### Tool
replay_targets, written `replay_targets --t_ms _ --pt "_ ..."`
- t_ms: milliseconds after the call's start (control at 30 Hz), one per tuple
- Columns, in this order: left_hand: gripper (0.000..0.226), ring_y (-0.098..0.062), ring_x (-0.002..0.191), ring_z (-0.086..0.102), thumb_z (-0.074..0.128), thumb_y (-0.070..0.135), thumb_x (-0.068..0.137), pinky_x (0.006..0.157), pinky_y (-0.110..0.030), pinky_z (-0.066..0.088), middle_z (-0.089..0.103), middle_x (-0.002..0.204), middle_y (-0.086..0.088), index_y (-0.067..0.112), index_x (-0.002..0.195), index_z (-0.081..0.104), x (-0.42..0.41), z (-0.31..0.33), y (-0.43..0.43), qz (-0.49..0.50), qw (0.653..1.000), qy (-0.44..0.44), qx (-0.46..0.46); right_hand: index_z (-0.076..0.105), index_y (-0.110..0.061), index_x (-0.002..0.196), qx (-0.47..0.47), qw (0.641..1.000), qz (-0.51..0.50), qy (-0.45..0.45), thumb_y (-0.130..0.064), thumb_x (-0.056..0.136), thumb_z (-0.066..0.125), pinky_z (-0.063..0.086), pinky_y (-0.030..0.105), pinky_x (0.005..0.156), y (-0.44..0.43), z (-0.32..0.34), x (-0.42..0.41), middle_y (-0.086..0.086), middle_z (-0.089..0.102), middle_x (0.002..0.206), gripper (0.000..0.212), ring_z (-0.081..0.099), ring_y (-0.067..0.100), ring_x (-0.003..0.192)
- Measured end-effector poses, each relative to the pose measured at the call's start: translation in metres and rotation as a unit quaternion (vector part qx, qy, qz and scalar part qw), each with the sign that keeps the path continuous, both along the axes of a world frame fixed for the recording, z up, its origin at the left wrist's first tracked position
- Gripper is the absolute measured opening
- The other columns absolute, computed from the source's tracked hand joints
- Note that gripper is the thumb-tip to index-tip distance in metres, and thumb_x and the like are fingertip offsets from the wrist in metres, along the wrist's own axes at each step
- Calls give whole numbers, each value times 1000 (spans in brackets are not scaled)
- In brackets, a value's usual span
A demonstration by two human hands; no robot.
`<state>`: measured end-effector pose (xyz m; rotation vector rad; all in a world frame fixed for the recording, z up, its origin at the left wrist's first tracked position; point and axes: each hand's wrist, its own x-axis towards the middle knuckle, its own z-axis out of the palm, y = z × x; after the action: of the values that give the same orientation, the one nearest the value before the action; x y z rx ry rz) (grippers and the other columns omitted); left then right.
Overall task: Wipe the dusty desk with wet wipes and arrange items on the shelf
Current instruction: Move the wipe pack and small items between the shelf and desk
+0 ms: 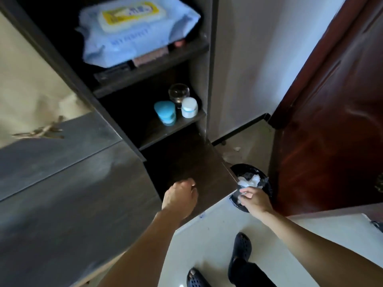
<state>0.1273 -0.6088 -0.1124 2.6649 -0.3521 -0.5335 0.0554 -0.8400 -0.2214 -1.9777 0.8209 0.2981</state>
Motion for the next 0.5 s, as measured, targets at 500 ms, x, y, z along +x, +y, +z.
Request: replay_targets --t_ms 500 --pt "32 -25 104 59 48 27 94 85 -36 50 59 119 -3 18 124 56 48 89 42 73 995 -67 -25 60 -17 119 -248 908 274 -197 -21 87 58 48 32 87 55 155 131 1 58 117 33 57 19 106"
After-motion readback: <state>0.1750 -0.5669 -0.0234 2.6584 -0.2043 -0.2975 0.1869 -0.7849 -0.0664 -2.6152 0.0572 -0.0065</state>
